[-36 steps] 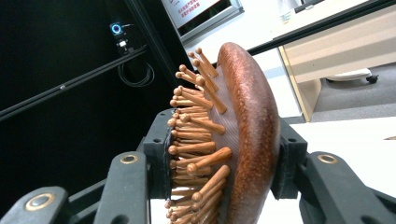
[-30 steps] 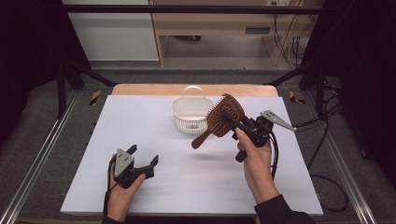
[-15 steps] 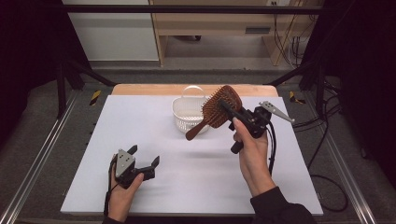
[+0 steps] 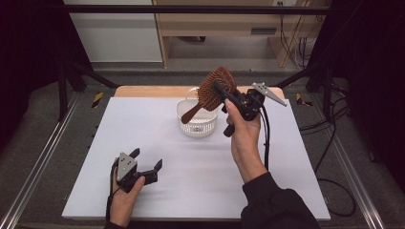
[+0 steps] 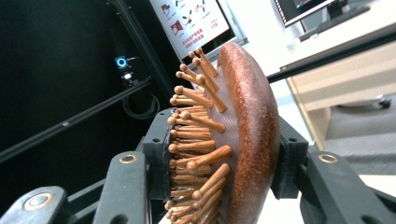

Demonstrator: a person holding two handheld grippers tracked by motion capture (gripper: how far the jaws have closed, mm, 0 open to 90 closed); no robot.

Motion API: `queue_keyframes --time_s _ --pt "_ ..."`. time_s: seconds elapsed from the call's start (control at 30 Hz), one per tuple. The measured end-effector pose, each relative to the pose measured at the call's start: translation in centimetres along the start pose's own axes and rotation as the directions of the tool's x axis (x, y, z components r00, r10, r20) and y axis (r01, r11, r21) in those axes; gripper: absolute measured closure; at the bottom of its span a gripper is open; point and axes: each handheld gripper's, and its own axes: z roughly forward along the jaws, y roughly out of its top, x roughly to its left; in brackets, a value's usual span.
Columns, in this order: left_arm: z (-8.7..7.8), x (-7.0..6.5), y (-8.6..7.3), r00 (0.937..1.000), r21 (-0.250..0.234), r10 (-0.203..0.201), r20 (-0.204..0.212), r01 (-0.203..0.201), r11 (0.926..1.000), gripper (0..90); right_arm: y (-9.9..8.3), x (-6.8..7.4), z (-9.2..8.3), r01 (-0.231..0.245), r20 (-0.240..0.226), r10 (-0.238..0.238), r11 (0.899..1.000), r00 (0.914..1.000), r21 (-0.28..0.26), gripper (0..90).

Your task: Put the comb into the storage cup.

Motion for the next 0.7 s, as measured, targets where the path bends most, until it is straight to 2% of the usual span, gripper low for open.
queue_keyframes --time_s 0.2,0.27,0.33,0.4,0.7 --pt "0.1 0.2 -0.1 1.0 -0.004 -0.004 -0.004 0.004 1.0 6.0 0.1 0.3 2.4 0.093 0.032 -0.093 0.996 0.9952 -0.013 51.9" --pt "0.1 0.2 -0.1 1.0 -0.005 -0.006 -0.004 0.006 1.0 5.9 -0.2 0.2 3.1 0.107 0.043 -0.107 0.994 0.9934 -0.012 51.8" --pt "0.0 0.3 -0.1 1.0 -0.007 -0.007 -0.001 0.007 1.0 5.8 -0.5 0.1 3.4 0.11 0.051 -0.109 0.994 0.9927 -0.013 51.8" --pt "0.0 0.4 -0.1 0.9999 -0.008 -0.011 0.0 0.011 0.9999 5.5 -1.2 -0.4 4.2 0.12 0.078 -0.119 0.993 0.9898 -0.007 51.7" --pt "0.1 0.5 -0.2 0.9998 -0.007 -0.019 0.005 0.019 0.9998 5.5 -2.8 -1.9 5.8 0.107 0.127 -0.108 0.994 0.986 0.014 51.7"
